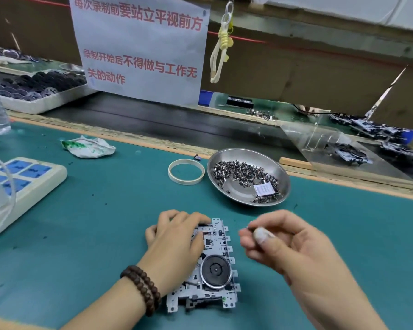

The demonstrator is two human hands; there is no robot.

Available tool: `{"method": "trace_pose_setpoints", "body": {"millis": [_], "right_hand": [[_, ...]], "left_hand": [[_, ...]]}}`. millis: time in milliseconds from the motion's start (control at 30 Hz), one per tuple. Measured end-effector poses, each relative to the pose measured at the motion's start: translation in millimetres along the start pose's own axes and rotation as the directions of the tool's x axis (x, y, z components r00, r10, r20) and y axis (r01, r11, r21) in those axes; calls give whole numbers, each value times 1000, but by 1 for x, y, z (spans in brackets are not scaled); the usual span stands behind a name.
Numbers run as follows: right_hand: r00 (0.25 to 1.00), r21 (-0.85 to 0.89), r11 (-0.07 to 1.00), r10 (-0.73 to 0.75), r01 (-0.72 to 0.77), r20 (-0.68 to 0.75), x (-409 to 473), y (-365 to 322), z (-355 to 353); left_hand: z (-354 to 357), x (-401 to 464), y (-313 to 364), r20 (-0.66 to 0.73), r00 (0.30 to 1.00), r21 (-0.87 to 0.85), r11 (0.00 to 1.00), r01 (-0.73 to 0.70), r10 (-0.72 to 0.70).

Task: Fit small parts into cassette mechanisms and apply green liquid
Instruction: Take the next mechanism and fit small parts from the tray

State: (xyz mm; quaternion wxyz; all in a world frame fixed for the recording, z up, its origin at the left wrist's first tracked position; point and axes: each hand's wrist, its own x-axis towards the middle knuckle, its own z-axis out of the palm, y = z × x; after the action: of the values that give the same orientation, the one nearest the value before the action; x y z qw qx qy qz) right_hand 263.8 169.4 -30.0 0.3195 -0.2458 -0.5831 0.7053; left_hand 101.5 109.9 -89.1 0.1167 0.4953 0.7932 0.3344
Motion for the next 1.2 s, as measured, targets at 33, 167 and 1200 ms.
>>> {"method": "trace_pose_setpoints", "body": {"millis": [33,167,1200], "right_hand": [[1000,-85,996,7,-9,-29,4,12,7],[991,-575,818,-87,14,-99,28,46,26],[985,-631,773,-53,-65,-166,45,63,18]], "left_hand": [[-2,-1,-3,-5,1000,7,1000,2,-2],[-10,-6,-13,-14,1000,-10,1000,23,-23],[-5,-5,-4,-73,993,18,995,98,-97]]}}
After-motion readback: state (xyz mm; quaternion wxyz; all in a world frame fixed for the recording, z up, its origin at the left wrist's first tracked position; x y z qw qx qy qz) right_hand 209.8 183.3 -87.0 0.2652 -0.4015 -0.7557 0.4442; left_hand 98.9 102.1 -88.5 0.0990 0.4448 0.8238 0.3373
